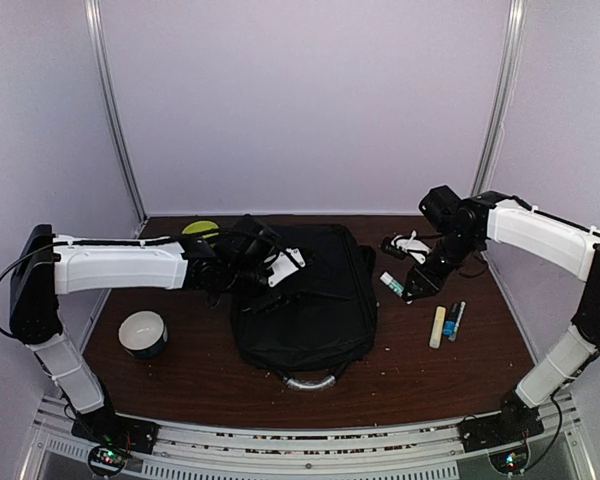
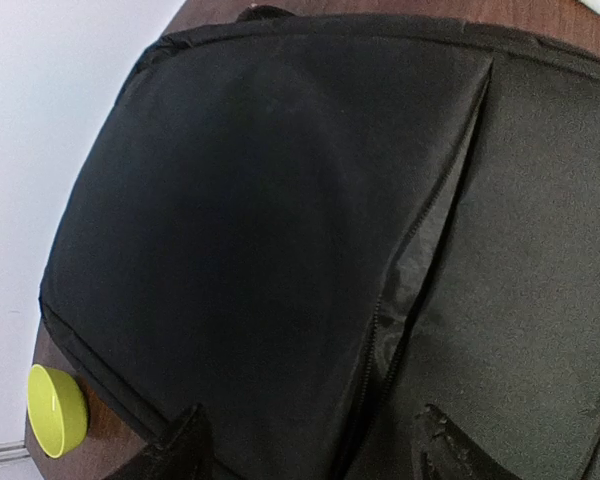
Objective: Pack the student bag
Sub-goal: Place the glue stick in the lower front pocket of the bag.
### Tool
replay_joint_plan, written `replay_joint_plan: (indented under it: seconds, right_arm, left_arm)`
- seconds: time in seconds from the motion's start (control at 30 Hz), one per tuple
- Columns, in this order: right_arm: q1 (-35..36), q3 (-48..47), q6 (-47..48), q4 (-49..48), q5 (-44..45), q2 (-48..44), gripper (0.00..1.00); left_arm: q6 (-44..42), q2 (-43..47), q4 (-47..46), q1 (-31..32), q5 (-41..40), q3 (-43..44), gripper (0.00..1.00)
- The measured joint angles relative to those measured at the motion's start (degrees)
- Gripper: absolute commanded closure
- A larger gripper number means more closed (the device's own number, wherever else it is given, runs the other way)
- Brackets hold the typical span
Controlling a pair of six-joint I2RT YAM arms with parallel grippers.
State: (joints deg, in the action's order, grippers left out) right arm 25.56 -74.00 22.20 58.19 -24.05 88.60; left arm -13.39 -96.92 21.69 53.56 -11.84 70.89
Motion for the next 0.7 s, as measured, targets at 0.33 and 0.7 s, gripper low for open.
replay_joint_plan:
  seconds: [0.33,0.7]
  right_arm:
    - [2.64,0.0,-1.88,-0.07,-10.36,0.31,0.92]
    - [4.48,-2.95,-4.74,-0.15,-17.46,4.31,0.91]
  left_arm:
    - [-1.31,-4.81,0.7,-0.5,-1.46,1.36,0.5]
    - [-0.85,-7.26,-0.2,-0.61,-4.81,2.8,0.98]
